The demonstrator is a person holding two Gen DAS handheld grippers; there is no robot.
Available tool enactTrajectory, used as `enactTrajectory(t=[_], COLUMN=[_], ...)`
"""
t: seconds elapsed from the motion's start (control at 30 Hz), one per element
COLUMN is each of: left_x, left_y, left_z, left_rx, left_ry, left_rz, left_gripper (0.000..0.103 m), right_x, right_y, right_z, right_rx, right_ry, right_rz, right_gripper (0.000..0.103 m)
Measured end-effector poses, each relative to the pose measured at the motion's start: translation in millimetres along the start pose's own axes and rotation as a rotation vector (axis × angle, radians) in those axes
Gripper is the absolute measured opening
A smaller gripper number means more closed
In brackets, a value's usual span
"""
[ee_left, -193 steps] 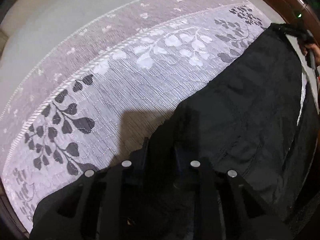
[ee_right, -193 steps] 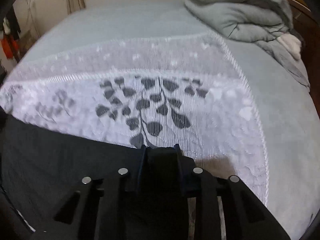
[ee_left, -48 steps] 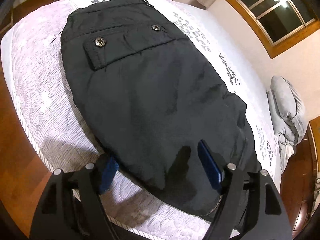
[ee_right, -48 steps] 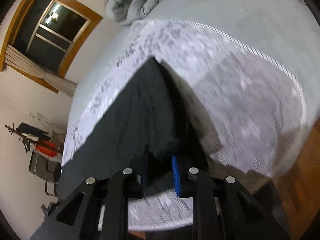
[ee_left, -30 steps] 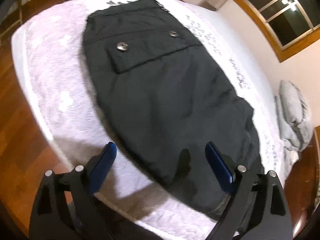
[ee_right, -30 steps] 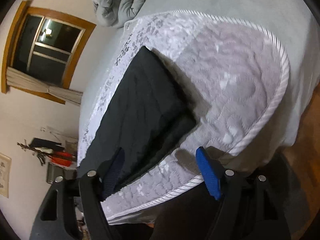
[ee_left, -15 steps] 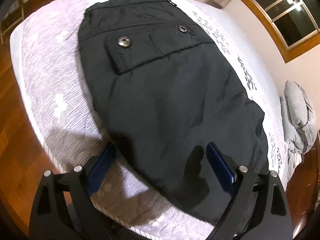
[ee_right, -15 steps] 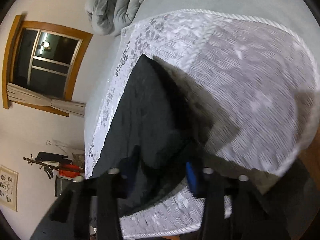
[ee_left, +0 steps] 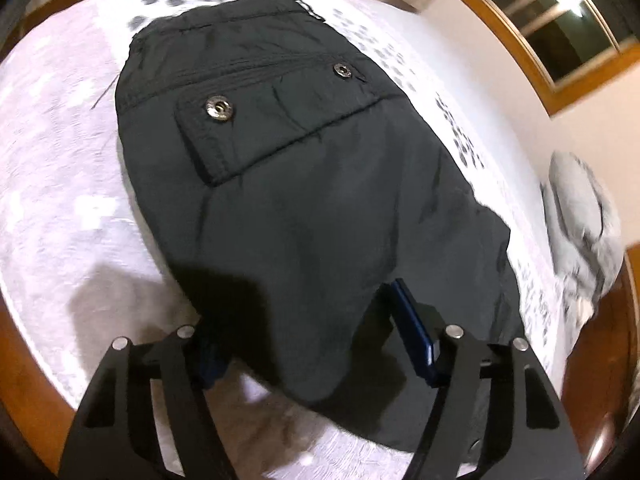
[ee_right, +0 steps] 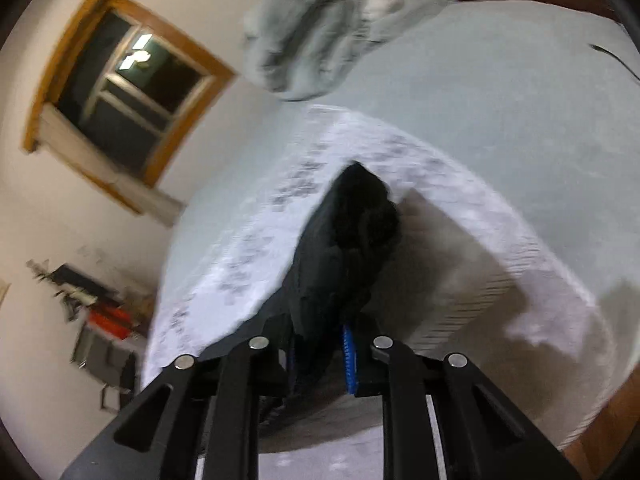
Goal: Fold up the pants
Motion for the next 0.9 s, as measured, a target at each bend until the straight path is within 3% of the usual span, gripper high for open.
enactTrajectory(t=[0.07, 0.13, 0.17, 0.27, 0.37, 0.7, 0.9], left_x=[-2, -3, -3, -6, -6, -10, -18], left_y=[-3, -2, -1, 4, 16, 33, 29], left_z=[1, 3, 4, 6, 7, -8, -17], left_rx=[0.017, 0.019, 0.020, 0.037, 0.081, 0.094, 0.093], left_ry=[-0.031, -0.060, -0.077, -0.132, -0.150, -0.135, -0.098], left_rz=[0.016, 0.024, 0.024, 0.001, 0.026, 0.041, 0.017], left_gripper=[0.075, 0.078, 0.079, 0.088, 0.090, 0.093, 0.093], right_x=[-16, -28, -30, -35, -37, -29, -33], right_y=[-19, -26, -25, -19, -14, -27, -30], right_z=[31, 46, 50, 53, 57, 63, 69], right_rx=[-0.072, -0.085, -0.089, -0.072, -0.039, 0.011, 0.000], right_ry=[-0.046, -0.057, -0.063, -0.078, -0.107, -0.214, -0.256], right_rz=[-0.056, -0.067, -0.058, -0.003, 0.026, 0.031, 0.021], right_gripper=[0.018, 0.021, 0.037, 0.056, 0.076, 0.075, 0.048])
Point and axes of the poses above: each gripper's, at about its wrist camera, not at the fingertips, and y roughly against the way its jaws point, z to its right, x to its top, the point moved 7 cm from there along -y, roughly the way its jaws point, and after that the axes turned 2 degrees about z, right-handed, at the moved point
